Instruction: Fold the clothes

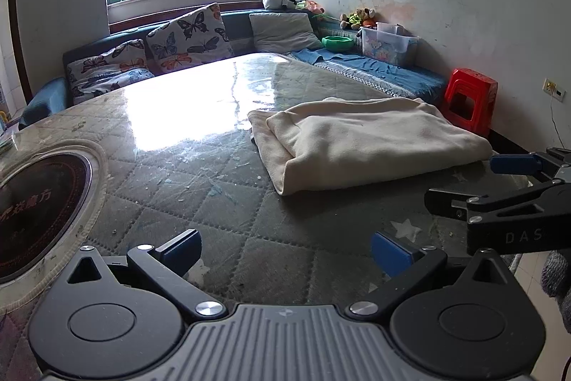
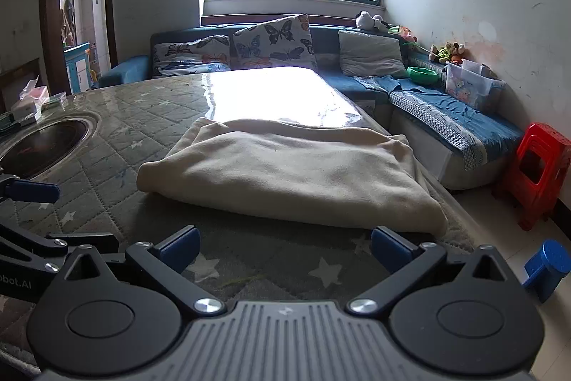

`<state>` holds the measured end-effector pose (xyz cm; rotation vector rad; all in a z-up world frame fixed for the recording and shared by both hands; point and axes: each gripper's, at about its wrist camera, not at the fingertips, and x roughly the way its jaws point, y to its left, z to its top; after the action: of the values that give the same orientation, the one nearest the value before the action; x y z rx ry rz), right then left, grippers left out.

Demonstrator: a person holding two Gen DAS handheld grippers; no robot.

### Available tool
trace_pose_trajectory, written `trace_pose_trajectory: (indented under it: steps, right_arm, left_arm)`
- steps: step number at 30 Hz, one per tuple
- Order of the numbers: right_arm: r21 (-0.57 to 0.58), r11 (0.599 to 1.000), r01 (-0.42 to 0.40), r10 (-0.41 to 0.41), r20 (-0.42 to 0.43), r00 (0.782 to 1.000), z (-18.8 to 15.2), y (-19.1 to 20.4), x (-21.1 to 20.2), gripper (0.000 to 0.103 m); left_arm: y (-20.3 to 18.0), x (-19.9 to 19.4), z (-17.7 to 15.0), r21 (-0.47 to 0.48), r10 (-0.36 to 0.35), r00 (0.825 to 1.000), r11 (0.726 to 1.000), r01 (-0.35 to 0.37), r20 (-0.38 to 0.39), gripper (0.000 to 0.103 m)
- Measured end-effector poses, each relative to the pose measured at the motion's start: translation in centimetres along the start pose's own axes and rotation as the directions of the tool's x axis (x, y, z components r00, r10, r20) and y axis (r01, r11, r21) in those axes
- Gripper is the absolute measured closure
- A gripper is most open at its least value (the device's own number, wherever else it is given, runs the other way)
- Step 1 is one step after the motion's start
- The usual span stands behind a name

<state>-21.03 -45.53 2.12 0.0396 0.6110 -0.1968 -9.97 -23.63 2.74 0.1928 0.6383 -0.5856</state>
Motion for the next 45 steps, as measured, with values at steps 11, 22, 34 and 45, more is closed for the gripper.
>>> trace_pose_trajectory:
  steps: [11, 22, 34, 45]
  right_arm:
    - [-0.007, 1.000, 0.007, -0.007, 0.009, 1.000, -0.5, 0.5, -1.0, 0.000]
    - [-0.012, 1.000, 0.013, -0.012, 0.015, 1.000, -1.0, 0.7, -1.6, 0.000]
    - [-0.014, 1.000, 0.011, -0.010, 0.025, 1.000, -1.2, 0.9, -2.3, 0.000]
    - [-0.007, 1.000, 0.010, -0.010, 0.031, 0.999, -1.5, 0.8, -2.5, 0.000]
  left_arm:
    - [-0.4, -1.0, -0.4, 0.002, 0.003, 1.000, 1.000, -0.003, 0.020, 0.000]
    - [-1.4, -1.7, -0.8, 0.018, -0.007, 1.000, 1.000, 0.006, 0.026, 0.000]
    - [-1.8, -2.3, -1.0, 0.025, -0.006, 1.000, 1.000, 0.005, 0.031, 0.000]
    - [-1.9, -2.4, -1.2, 0.025, -0.004, 1.000, 1.000, 0.003, 0.028, 0.000]
